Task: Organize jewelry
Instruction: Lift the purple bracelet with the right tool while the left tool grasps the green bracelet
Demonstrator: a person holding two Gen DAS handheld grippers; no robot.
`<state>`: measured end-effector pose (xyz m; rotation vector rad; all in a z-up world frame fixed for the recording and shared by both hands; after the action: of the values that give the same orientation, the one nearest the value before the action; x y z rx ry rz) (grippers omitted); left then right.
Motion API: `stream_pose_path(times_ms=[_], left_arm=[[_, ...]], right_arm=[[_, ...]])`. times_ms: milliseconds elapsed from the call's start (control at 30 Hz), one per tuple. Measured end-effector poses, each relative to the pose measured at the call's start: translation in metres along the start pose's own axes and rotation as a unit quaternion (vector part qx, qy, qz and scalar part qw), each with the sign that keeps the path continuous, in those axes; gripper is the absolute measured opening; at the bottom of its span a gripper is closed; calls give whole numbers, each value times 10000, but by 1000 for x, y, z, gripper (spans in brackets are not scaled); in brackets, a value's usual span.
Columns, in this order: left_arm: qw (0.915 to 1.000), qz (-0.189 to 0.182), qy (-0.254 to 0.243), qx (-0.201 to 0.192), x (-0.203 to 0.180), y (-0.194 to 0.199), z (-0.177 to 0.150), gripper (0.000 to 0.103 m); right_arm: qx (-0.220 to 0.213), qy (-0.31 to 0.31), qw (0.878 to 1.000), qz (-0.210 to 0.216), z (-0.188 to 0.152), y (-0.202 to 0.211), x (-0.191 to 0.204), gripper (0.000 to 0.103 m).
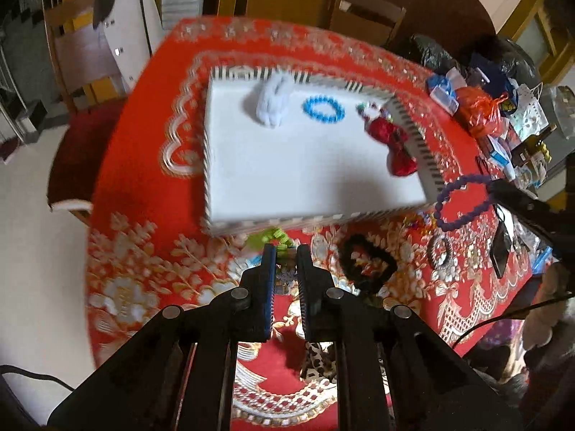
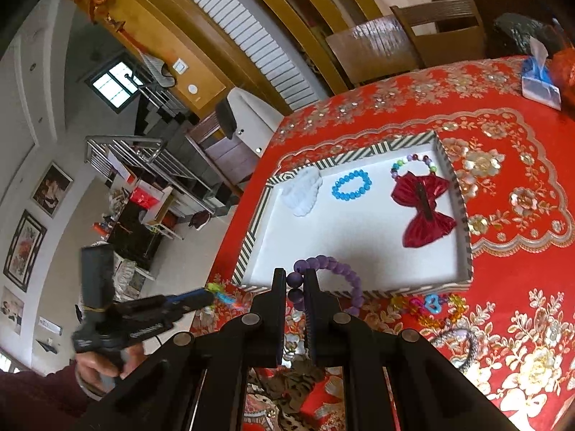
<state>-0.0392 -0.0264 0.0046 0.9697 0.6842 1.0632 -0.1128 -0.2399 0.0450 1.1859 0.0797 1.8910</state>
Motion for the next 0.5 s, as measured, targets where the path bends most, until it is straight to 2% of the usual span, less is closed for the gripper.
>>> stream_pose_path(times_ms=[200,500], left_arm=[[9990,172,-122,-383,5,28,21,10],[9973,266,-234,-644,-5,36,53,10]], right_arm=[[-2,75,10000,3,9,-7,2,9],[-24,102,9999,-84,24,-13,-5,9]])
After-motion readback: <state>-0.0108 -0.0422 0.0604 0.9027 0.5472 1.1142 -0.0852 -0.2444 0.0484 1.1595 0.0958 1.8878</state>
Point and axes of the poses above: each gripper's, at about its wrist camera, not at the fingertips, and y roughly against the way its jaws point, x to its left, z to its top, the point moved 4 cm from there along -y, roughly the way its jaws point, and after that the axes turned 14 degrees about z, right-handed, at the moved point
